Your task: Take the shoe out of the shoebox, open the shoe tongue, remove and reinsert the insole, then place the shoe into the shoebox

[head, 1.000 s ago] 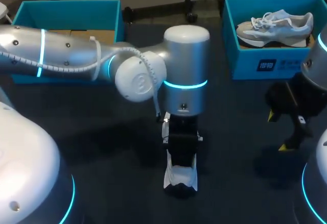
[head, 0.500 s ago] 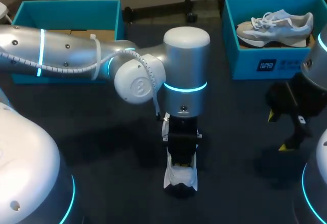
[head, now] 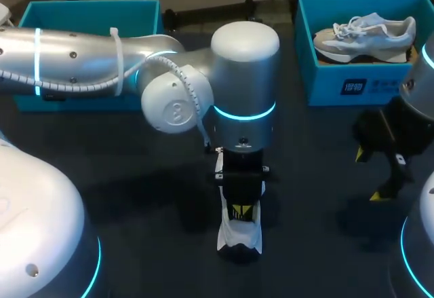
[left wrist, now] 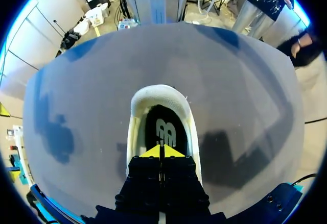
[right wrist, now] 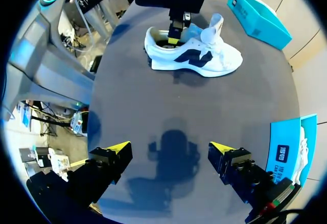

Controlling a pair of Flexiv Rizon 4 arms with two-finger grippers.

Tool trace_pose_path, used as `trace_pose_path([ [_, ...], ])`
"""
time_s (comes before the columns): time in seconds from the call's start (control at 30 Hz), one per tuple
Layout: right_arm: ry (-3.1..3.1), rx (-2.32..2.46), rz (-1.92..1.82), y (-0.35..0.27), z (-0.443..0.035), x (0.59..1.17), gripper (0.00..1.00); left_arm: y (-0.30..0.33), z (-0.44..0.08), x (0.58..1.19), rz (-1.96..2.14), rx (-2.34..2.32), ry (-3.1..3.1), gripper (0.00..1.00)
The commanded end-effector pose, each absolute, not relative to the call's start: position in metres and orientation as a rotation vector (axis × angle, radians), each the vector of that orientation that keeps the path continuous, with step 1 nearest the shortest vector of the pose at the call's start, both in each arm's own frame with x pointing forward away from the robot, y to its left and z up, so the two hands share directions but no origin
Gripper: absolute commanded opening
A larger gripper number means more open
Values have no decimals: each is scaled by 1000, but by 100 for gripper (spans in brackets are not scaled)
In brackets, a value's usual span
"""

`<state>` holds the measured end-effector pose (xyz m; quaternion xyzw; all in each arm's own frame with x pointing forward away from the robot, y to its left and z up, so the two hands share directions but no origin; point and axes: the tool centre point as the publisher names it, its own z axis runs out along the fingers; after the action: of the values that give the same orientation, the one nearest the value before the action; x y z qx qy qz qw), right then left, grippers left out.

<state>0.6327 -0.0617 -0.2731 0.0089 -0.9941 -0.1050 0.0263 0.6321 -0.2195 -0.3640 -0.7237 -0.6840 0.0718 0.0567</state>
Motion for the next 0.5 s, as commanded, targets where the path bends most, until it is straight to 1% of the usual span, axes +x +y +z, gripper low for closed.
trace_pose_path([
  [0.03,-3074,28,-322,-62,-274,632,100,-218,-368,633,220,-2197,-2101,0],
  [0.43,-3074,28,-322,-62,-274,632,100,-225,-370,656,123,-2168,-2181,0],
  [0.47,-3074,28,-322,-62,-274,632,100,-225,-370,656,116,-2170,-2179,3],
  [0.5,-3074,28,-322,-62,-274,632,100,-225,-369,655,109,-2174,-2177,16],
])
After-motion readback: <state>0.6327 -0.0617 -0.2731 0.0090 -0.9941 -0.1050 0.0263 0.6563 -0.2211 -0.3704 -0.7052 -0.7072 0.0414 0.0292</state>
